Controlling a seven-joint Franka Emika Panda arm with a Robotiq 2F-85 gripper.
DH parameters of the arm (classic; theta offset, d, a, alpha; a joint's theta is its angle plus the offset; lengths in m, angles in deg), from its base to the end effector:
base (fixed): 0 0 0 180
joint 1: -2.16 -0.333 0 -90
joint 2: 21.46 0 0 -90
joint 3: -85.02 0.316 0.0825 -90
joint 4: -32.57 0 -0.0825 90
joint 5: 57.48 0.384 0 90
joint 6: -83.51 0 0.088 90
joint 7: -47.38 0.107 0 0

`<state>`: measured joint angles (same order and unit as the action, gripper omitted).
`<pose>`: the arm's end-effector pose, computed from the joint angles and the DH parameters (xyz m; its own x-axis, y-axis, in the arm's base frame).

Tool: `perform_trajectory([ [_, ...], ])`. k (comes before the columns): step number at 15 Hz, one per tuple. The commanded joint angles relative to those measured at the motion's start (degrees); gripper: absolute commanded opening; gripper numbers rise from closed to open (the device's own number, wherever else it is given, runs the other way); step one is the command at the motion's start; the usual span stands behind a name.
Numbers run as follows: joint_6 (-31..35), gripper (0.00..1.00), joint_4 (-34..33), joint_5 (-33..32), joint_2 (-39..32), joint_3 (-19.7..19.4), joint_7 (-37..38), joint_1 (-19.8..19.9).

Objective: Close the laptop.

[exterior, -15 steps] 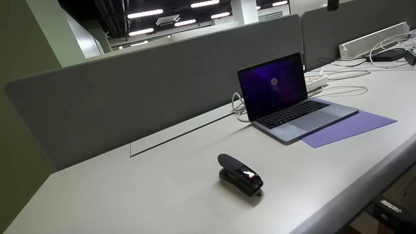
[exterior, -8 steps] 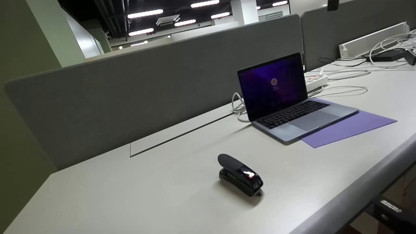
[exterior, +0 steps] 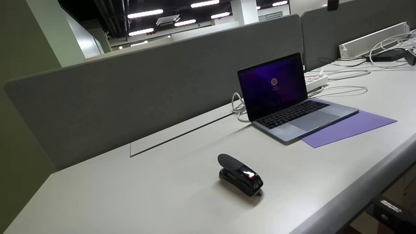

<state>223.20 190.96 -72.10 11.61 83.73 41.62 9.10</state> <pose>0.3658 -0.0530 0.4063 0.9658 0.1528 0.2096 0.1066 -0.9705 0.2162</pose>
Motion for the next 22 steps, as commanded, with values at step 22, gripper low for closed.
perform_trajectory([
  [22,0.0,1.0,-21.4,30.8,-21.8,-11.7,-34.5,-11.0],
])
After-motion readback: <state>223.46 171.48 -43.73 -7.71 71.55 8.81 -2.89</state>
